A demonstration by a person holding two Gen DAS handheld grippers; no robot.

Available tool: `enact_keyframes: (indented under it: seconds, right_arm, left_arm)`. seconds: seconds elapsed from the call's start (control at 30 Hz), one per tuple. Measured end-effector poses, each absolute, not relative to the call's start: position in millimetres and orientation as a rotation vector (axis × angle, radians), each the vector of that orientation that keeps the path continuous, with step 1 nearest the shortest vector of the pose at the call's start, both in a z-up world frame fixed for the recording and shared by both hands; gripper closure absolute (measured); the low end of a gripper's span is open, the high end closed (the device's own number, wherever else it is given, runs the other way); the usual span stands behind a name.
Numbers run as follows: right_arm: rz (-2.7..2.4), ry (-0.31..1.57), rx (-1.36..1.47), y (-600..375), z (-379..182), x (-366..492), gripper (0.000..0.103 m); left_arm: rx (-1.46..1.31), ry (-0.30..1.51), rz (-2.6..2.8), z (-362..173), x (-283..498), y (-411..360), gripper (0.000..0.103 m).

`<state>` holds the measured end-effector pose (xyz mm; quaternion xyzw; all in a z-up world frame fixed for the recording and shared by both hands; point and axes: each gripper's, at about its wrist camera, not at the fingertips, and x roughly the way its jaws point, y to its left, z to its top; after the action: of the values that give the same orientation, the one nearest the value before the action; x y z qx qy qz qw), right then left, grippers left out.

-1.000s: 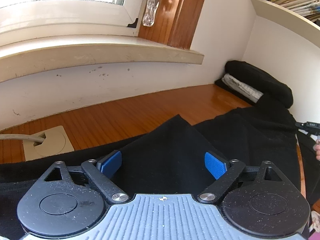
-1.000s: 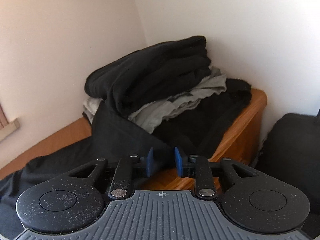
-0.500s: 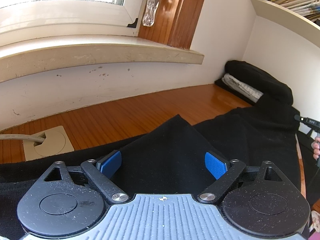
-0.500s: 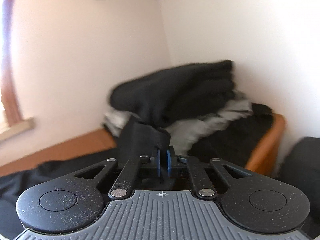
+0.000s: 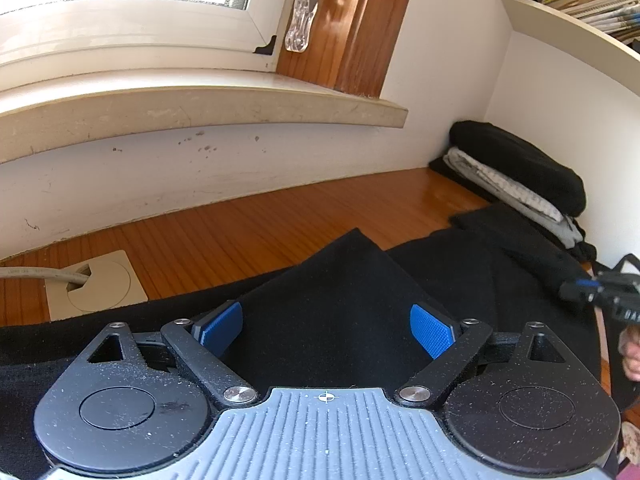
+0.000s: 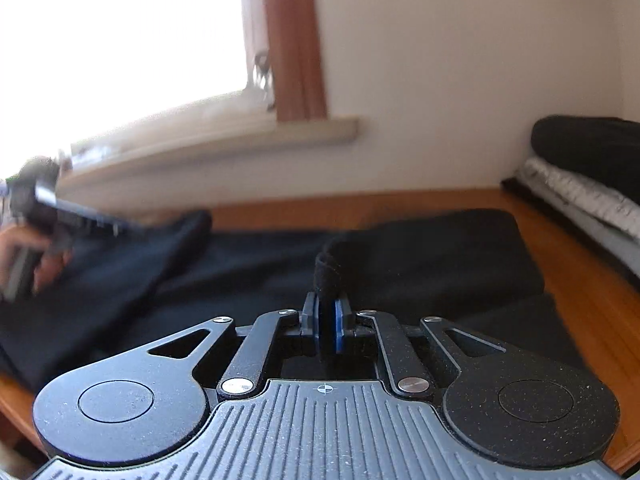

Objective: Fold clothes

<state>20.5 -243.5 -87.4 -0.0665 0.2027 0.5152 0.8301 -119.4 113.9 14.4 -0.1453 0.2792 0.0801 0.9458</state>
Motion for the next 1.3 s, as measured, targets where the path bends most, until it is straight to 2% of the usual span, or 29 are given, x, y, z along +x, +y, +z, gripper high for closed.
enact_keyframes:
  seconds: [0.4, 0.77, 0.93, 0.97, 1.0, 1.03, 1.2, 1.3]
  right_arm:
    - [1.06, 0.4, -0.286, -254.8, -91.3, 13.7, 0.053]
    - [1.073, 0.361, -0.32, -243.9, -96.5, 9.0, 0.053]
    - [1.082, 0.319, -0.317, -237.9, -104.1, 2.9, 0.058]
    - [1.086, 0.313, -0.313, -237.7, -104.4, 2.4, 0.072]
    - [1.096, 0.306, -0.311, -238.2, -104.3, 1.2, 0.091]
    - [1.109, 0.298, -0.308, -239.3, -103.6, -0.6, 0.097]
    - [1.138, 0.237, -0.241, -256.3, -98.3, -6.0, 0.097]
    - [1.116, 0.233, -0.143, -268.5, -94.2, 0.5, 0.097]
  left_arm:
    - [-0.296, 0.571, 0.162, 14.5, -118.9, 114.7, 0.01]
    - [-0.289, 0.569, 0.162, 13.7, -119.3, 115.2, 0.01]
    - [-0.302, 0.565, 0.159, 13.0, -119.8, 116.5, 0.01]
    - [-0.304, 0.563, 0.16, 13.2, -119.8, 116.4, 0.01]
    - [-0.3, 0.559, 0.169, 14.5, -119.5, 114.9, 0.01]
    - [-0.297, 0.555, 0.179, 15.9, -119.3, 113.4, 0.01]
    - [-0.283, 0.533, 0.221, 23.2, -117.9, 105.8, 0.01]
    - [-0.43, 0.511, 0.149, 38.0, -102.6, 98.2, 0.01]
